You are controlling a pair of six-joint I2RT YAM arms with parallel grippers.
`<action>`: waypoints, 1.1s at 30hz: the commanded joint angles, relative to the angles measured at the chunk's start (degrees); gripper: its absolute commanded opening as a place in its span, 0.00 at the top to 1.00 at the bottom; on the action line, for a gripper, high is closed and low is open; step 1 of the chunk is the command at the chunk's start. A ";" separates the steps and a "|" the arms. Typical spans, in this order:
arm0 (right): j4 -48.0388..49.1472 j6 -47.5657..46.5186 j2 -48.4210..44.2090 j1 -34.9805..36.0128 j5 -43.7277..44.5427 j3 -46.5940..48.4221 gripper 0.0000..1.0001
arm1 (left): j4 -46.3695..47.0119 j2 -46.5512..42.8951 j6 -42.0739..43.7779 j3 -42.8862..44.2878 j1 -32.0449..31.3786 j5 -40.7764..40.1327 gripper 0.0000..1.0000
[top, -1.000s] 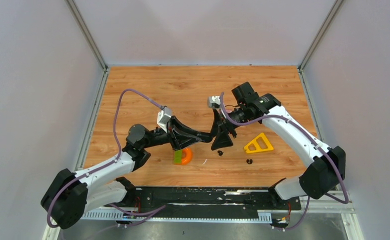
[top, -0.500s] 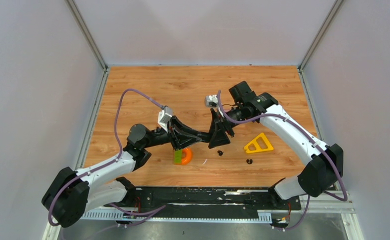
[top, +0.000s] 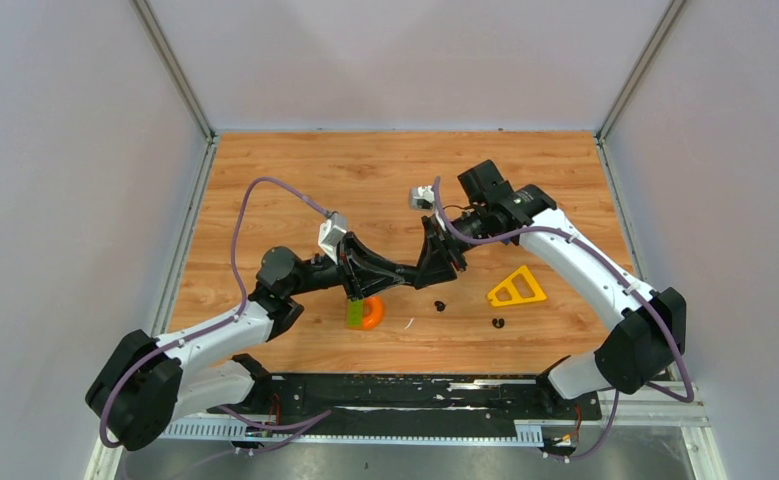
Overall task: Insert the wireless bluetooth earbuds into the charging case
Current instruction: Pick up the charging case at the center of the board.
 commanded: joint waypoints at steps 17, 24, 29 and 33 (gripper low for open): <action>-7.44 -13.59 -3.74 3.97 15.10 5.75 0.83 | -21.21 -7.15 18.52 3.15 -4.01 1.35 0.47; -9.02 -14.85 -2.92 7.10 18.17 7.58 0.83 | -20.36 -6.49 19.03 3.37 -4.36 1.65 0.47; -8.79 -14.26 -2.15 7.41 17.72 8.21 0.83 | -20.00 -6.31 19.29 3.13 -4.84 1.80 0.49; -8.70 -13.50 -1.91 7.37 16.51 8.78 0.83 | -20.38 -6.35 19.92 3.17 -5.11 1.52 0.50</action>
